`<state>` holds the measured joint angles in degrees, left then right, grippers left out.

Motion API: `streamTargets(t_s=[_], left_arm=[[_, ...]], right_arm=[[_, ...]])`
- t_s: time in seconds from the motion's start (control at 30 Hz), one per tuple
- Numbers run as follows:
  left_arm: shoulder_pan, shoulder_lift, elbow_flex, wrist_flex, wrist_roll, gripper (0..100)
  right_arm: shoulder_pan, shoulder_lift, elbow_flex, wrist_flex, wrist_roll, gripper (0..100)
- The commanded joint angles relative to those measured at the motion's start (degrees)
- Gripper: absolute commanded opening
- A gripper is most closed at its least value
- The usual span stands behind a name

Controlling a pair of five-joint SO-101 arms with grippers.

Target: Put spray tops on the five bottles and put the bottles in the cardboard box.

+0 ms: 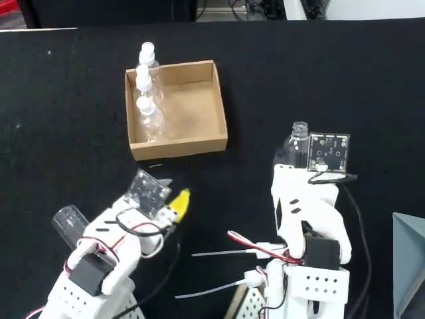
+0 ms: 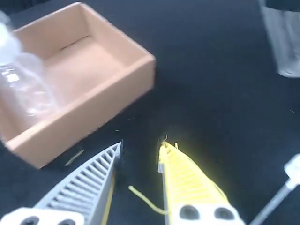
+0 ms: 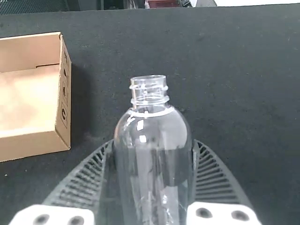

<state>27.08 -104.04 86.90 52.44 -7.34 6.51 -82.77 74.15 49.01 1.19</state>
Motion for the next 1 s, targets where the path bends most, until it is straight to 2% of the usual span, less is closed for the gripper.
streamTargets(t_s=[0.0, 0.17, 0.5, 0.83, 0.97], left_arm=[[6.02, -0.44, -3.65, 2.11, -0.26, 12], [9.10, -0.44, -3.38, 2.81, 1.93, 12], [14.55, 0.88, -3.21, 3.25, 3.69, 12], [15.69, 23.82, -11.38, -0.26, 4.22, 12], [19.30, 31.56, -12.44, -3.60, 6.59, 12]], right_arm=[[2.37, -1.63, -2.33, -2.02, -2.73, 13.1], [4.92, -1.63, -2.77, -2.02, -3.52, 13.1], [5.54, -1.63, -2.86, -2.02, -5.10, 13.2], [5.54, -1.63, -2.86, -2.02, -5.10, 13.2], [5.54, -1.63, -2.77, -2.02, -5.10, 13.2]])
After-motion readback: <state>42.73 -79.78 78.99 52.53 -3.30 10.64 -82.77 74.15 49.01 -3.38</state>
